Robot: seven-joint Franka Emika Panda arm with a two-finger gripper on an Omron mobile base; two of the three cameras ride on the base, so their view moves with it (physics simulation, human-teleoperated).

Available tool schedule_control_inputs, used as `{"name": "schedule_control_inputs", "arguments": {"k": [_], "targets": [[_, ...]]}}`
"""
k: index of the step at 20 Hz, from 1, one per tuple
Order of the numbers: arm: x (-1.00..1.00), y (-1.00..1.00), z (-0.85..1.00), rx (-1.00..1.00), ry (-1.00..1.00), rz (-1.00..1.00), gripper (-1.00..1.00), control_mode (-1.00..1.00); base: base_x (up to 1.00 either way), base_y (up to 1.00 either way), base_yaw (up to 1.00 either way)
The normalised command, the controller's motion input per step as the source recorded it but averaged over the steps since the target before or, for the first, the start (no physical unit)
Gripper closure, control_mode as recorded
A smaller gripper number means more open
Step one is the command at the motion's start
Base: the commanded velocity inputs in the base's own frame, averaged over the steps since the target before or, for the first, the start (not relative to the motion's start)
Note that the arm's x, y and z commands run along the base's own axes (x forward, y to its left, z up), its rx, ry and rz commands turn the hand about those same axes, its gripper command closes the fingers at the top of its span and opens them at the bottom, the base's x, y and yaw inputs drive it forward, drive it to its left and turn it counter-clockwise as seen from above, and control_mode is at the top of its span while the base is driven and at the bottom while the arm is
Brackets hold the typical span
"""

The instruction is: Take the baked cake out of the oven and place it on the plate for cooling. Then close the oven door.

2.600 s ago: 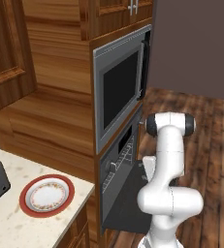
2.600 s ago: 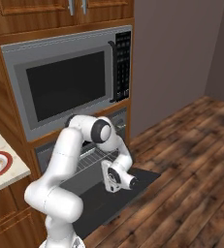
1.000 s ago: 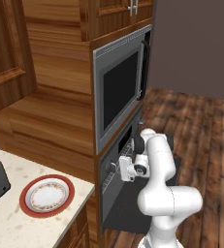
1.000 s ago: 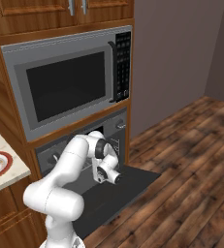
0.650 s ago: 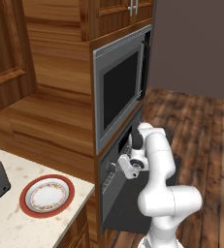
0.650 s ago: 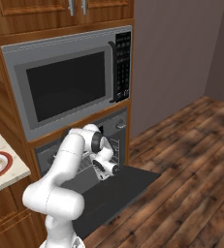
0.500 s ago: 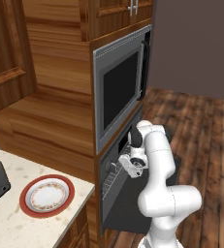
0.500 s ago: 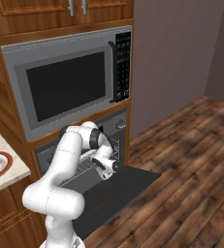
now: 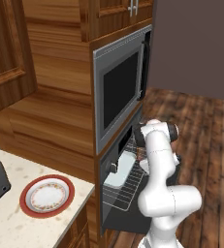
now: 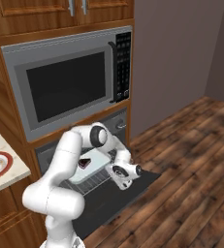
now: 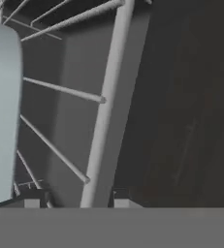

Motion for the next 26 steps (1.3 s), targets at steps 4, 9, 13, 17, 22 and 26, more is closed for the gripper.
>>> {"name": "schedule_control_inputs", "arguments": {"k": [4, 9, 13, 17, 22, 26], "targets": [[-0.9, -1.0, -0.51, -0.51, 0.17, -0.01, 1.0, -1.0, 0.0, 0.0, 0.0], [-0.91, -0.78, -0.41, -0.59, 0.19, -0.04, 1.0, -1.0, 0.0, 0.0, 0.0], [-0.96, -0.57, -0.18, -0.63, 0.22, -0.03, 1.0, -1.0, 0.0, 0.0, 0.0], [-0.96, 0.0, 0.85, -0.6, 0.1, -0.03, -1.0, -1.0, 0.0, 0.0, 0.0], [-0.93, 0.34, 1.0, -0.71, -0.12, -0.03, -1.0, -1.0, 0.0, 0.0, 0.0], [-0.59, 1.0, 0.84, -0.75, -0.63, 0.0, -1.0, -1.0, 0.0, 0.0, 0.0]]}}
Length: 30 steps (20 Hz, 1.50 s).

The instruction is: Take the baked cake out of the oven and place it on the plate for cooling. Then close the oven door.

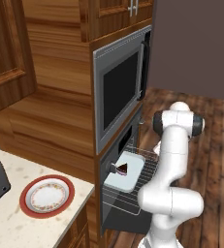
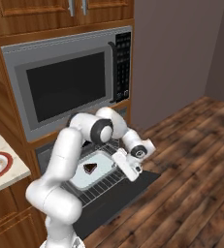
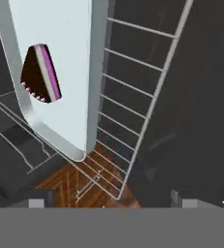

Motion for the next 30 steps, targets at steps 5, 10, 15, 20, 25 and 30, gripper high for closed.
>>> {"name": "schedule_control_inputs", "arguments": {"k": [5, 10, 15, 20, 25, 30], "targets": [[-0.13, 0.93, 0.28, -0.48, -0.63, -0.03, -1.0, -1.0, 0.0, 0.0, 0.0], [0.02, 0.1, 0.05, -0.02, -0.23, -0.19, -1.0, -1.0, 0.0, 0.0, 0.0], [0.69, 0.07, 0.14, 0.06, 0.03, -0.41, -1.0, -1.0, 0.0, 0.0, 0.0], [0.76, 0.0, -0.03, 0.07, 0.26, -0.44, -1.0, -1.0, 0.0, 0.0, 0.0], [0.43, -0.07, 0.11, 0.29, 0.35, -0.33, -1.0, -1.0, 0.0, 0.0, 0.0], [0.33, -0.33, 0.44, 0.47, 0.24, -0.21, -1.0, -1.0, 0.0, 0.0, 0.0]]}}
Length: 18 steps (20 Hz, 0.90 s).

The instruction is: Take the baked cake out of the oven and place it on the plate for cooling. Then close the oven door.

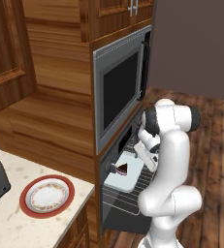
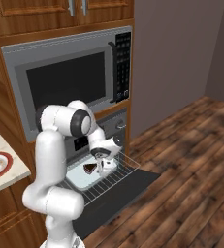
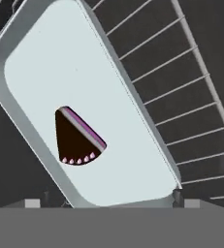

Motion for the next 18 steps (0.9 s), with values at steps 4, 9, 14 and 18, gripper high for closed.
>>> {"name": "schedule_control_inputs", "arguments": {"k": [4, 9, 14, 18], "targets": [[0.63, -0.03, -0.21, 0.28, 0.1, -0.06, -1.0, -1.0, 0.0, 0.0, 0.0], [0.18, 0.04, -0.53, 0.11, 0.02, 0.04, -1.0, -1.0, 0.0, 0.0, 0.0], [0.06, 0.5, -0.18, 0.0, 0.0, 0.08, -1.0, -1.0, 0.0, 0.0, 0.0], [0.16, 0.4, 0.0, 0.0, 0.06, 0.03, -1.0, -1.0, 0.0, 0.0, 0.0]]}}
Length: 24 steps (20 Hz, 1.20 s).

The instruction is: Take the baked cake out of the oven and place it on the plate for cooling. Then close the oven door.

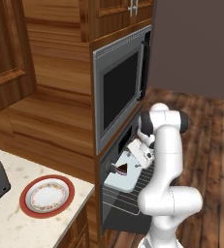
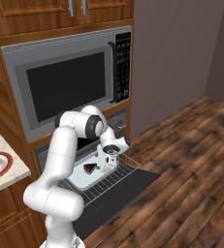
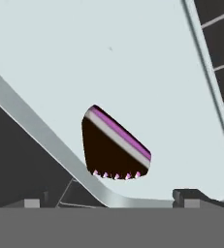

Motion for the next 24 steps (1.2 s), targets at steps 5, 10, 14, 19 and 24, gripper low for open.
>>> {"name": "schedule_control_inputs", "arguments": {"k": [5, 10, 14, 19, 24], "targets": [[0.02, 0.19, -0.11, 0.0, 0.13, 0.0, -1.0, -1.0, 0.0, 0.0, 0.0], [0.01, 0.04, -0.13, 0.0, 0.07, 0.0, -1.0, -1.0, 0.0, 0.0, 0.0], [0.01, 0.15, -0.01, 0.0, 0.08, 0.0, -1.0, -1.0, 0.0, 0.0, 0.0], [0.09, 0.12, -0.15, 0.0, 0.11, 0.0, -1.0, -1.0, 0.0, 0.0, 0.0], [0.18, 0.01, -0.14, 0.0, 0.06, 0.0, -1.0, -1.0, 0.0, 0.0, 0.0]]}}
